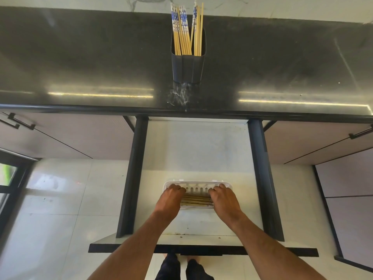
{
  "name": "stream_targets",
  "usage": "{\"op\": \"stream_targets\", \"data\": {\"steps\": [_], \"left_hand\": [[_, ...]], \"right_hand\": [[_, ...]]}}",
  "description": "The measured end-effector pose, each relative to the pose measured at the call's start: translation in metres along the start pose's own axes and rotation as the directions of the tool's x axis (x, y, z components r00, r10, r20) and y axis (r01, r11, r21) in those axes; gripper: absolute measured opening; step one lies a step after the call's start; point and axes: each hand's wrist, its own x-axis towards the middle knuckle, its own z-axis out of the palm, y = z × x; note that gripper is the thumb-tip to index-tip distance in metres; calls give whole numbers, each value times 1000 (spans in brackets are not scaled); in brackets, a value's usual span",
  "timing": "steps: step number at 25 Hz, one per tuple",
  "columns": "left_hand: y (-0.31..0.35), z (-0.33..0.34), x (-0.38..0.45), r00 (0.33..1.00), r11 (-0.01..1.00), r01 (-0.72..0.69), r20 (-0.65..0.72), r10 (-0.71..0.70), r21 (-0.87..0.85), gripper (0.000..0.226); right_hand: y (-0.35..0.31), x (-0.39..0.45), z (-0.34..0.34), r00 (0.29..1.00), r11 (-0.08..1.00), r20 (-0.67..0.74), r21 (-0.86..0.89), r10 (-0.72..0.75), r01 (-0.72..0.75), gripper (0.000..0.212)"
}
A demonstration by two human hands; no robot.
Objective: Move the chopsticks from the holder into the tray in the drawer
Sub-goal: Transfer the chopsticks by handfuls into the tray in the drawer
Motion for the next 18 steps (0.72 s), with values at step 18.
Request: {"op": "stream_targets", "data": {"steps": [18], "left_hand": [[17, -41, 9, 938, 968, -249, -241, 251, 40, 21]], "right_hand": [[-12, 4, -33, 940, 981, -342, 183, 5, 61, 20]]}}
